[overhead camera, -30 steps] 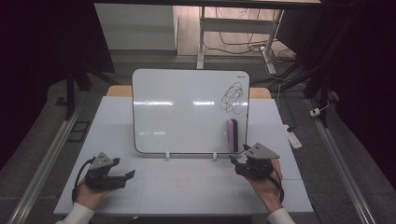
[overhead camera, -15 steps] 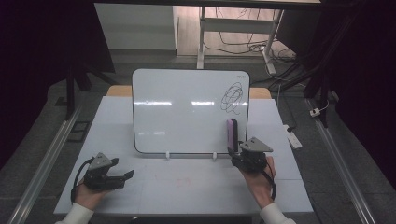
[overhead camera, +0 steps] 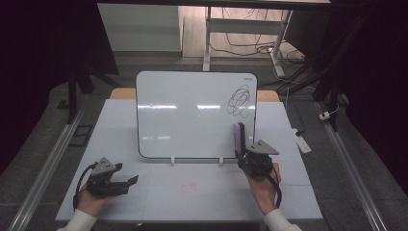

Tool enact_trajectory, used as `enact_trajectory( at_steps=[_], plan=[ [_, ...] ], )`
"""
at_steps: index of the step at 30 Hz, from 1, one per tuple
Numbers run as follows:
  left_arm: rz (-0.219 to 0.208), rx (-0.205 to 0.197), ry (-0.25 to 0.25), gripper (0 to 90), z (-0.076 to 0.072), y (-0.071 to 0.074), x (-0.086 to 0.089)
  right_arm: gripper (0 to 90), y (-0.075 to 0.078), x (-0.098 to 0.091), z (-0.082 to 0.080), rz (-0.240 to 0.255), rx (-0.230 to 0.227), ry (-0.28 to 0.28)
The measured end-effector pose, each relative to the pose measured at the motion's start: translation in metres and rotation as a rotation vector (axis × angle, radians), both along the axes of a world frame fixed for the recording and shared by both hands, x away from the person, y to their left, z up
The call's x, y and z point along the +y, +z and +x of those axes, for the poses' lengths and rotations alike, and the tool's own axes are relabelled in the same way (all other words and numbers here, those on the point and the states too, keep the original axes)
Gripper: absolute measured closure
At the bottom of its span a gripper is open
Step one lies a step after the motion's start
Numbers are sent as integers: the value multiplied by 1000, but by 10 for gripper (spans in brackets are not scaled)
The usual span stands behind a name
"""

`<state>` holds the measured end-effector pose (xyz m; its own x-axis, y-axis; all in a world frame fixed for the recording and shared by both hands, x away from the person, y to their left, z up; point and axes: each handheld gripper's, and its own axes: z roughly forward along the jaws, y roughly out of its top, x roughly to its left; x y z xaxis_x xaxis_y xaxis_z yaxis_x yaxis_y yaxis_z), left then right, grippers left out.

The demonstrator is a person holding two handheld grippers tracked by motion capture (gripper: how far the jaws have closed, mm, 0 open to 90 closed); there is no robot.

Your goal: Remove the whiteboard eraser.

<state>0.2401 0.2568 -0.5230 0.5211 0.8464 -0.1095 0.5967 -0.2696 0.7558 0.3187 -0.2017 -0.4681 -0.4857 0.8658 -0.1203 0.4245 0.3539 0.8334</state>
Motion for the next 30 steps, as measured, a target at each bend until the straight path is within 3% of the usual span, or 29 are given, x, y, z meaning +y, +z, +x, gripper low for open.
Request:
enact_trajectory(
  at_steps=[8,15,16,18,19,20,23,25,26,30],
  plan=[
    [-3,-1,2,199,0,0,1,654,11,-7,-7,33,-40,7],
    [-3,-6,4,199,-1,0,3,657,20,-20,-8,121,15,115],
    [-4,-10,2,199,-1,1,2,657,21,-24,-8,144,44,191],
    [-3,-13,-1,199,-1,1,2,657,21,-25,-8,136,53,220],
    [-3,-16,-4,199,-1,1,2,656,22,-26,-9,134,67,303],
    [-1,-20,-7,199,-1,2,1,656,22,-26,-9,134,67,303],
    [0,-36,-32,198,-1,4,-3,655,21,-25,-8,123,120,411],
    [0,-51,-57,197,-2,6,-6,654,19,-23,-7,117,142,451],
    [-2,-65,-89,197,-1,9,-10,654,18,-22,-7,120,162,487],
    [-8,-85,-143,205,0,14,-17,654,14,-17,-6,111,196,540]
  ],
)
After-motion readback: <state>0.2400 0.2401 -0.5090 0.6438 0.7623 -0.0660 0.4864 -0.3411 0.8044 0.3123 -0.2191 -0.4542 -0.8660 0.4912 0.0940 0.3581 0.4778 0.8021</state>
